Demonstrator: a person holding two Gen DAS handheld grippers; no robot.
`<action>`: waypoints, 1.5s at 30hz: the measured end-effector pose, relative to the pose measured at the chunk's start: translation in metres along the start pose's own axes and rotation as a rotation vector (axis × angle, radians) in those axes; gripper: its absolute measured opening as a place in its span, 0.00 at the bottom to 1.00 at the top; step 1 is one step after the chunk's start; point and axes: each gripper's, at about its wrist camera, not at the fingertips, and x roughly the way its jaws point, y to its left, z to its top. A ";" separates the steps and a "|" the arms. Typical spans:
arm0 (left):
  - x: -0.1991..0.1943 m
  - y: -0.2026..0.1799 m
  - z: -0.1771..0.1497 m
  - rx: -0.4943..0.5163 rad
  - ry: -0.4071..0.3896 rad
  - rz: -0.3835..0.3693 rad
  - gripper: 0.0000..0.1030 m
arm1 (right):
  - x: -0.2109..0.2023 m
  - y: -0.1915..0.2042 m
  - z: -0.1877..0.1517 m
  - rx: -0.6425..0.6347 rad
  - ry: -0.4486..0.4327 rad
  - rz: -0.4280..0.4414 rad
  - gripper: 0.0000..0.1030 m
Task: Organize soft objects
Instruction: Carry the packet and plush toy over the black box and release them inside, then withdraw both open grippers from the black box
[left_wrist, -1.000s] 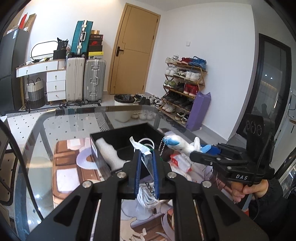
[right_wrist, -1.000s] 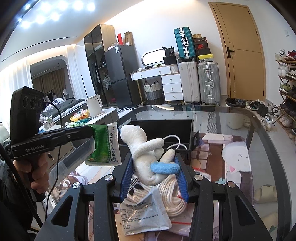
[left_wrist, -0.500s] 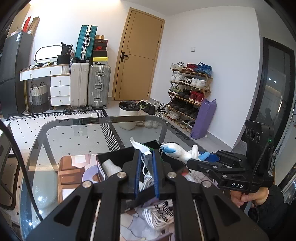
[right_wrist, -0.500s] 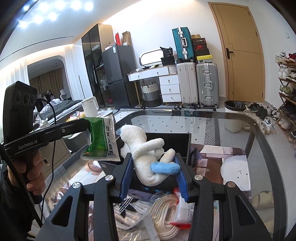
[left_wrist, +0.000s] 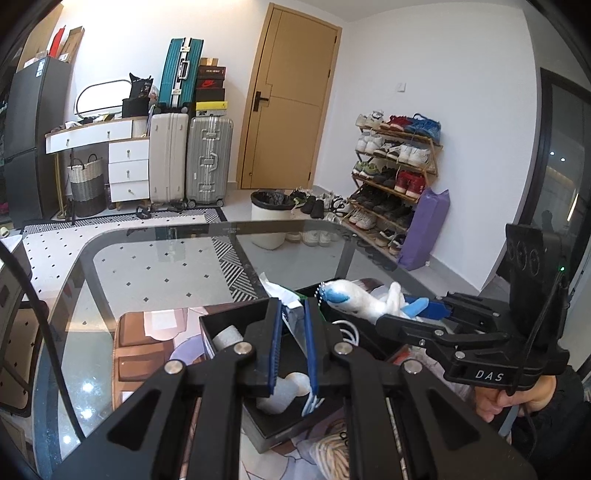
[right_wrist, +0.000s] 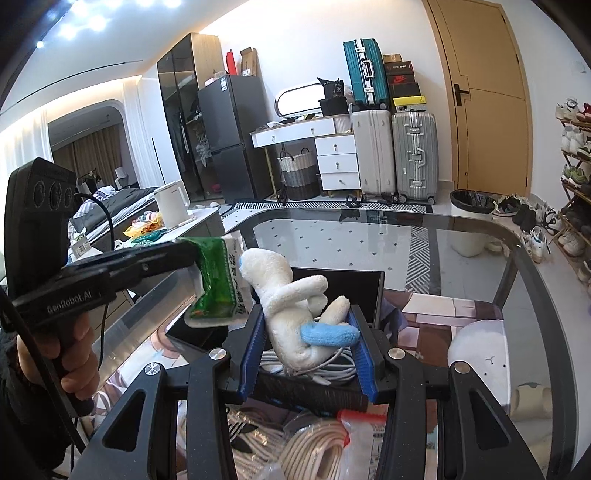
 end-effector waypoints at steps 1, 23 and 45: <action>0.004 0.000 -0.002 0.002 0.007 0.002 0.09 | 0.003 0.000 0.001 -0.002 0.004 -0.001 0.43; 0.005 0.006 -0.020 -0.022 0.063 0.027 0.46 | 0.033 0.004 -0.010 -0.042 0.117 -0.033 0.61; -0.021 -0.005 -0.038 0.030 0.037 0.091 0.92 | -0.018 -0.003 -0.022 0.014 0.024 -0.063 0.89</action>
